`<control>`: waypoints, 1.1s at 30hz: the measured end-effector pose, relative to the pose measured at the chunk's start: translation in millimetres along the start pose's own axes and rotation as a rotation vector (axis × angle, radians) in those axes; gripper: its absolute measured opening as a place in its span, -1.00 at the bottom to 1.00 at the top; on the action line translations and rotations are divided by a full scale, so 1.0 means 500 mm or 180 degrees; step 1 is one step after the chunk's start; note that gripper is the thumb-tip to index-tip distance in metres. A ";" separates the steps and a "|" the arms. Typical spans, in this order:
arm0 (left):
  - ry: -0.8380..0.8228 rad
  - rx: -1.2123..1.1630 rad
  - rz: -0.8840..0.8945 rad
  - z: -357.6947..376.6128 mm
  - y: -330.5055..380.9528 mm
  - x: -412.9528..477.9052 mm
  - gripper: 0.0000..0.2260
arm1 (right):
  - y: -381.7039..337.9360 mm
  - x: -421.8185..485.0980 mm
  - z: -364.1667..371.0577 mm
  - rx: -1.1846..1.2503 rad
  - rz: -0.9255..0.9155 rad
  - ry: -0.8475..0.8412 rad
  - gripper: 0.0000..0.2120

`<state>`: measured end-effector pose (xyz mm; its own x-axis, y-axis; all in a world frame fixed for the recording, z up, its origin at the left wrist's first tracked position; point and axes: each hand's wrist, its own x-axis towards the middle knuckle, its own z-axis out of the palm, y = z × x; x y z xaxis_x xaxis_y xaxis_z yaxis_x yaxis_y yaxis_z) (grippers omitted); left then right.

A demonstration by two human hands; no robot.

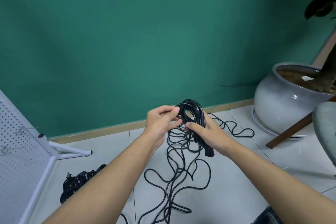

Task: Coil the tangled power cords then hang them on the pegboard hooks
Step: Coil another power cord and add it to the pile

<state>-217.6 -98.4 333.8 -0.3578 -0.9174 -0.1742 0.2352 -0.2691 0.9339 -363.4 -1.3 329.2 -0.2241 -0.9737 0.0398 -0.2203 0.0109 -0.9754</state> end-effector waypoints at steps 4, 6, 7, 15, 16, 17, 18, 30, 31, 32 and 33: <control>0.0092 -0.0062 -0.0033 0.005 -0.012 0.003 -0.87 | -0.002 -0.001 0.010 0.0323 0.0044 -0.0092 -0.66; 0.0121 -0.0020 -0.0049 0.005 -0.019 0.007 -0.87 | 0.003 0.000 0.014 0.0384 0.0111 -0.0077 -0.68; 0.0106 0.0009 -0.0061 0.003 -0.022 0.010 -0.87 | 0.004 0.001 0.014 0.0370 0.0142 -0.0054 -0.69; -0.0722 0.0818 -0.0706 -0.017 -0.047 -0.003 -0.79 | 0.004 0.011 0.005 0.0415 0.0362 0.0338 -0.70; -0.0939 0.1243 -0.0737 -0.022 -0.054 -0.005 -0.79 | 0.004 0.013 0.003 0.0427 0.0373 0.0391 -0.68; -0.1191 0.1687 -0.0718 -0.026 -0.063 -0.009 -0.78 | 0.002 0.014 0.000 0.0451 0.0394 0.0432 -0.64; -0.1465 0.2075 -0.0689 -0.028 -0.073 -0.013 -0.76 | 0.001 0.014 -0.002 0.0475 0.0416 0.0457 -0.61; -0.2282 0.3526 0.0010 -0.044 -0.144 -0.017 -0.86 | -0.003 0.013 -0.029 0.0667 0.0416 0.0679 -0.57; -0.2228 0.3632 0.0056 -0.052 -0.143 -0.013 -0.84 | -0.001 0.014 -0.033 0.0627 0.0431 0.0720 -0.62; -0.2173 0.3670 0.0075 -0.059 -0.139 -0.011 -0.83 | 0.002 0.015 -0.037 0.0558 0.0446 0.0748 -0.66; -0.2109 0.3635 0.0109 -0.064 -0.134 -0.007 -0.84 | 0.007 0.018 -0.041 0.0469 0.0440 0.0777 -0.68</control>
<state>-203.0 -86.3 261.7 -0.8153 -0.5146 -0.2656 -0.5196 0.4476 0.7278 -385.7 -5.2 330.7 -0.4676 -0.8818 -0.0618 -0.0359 0.0888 -0.9954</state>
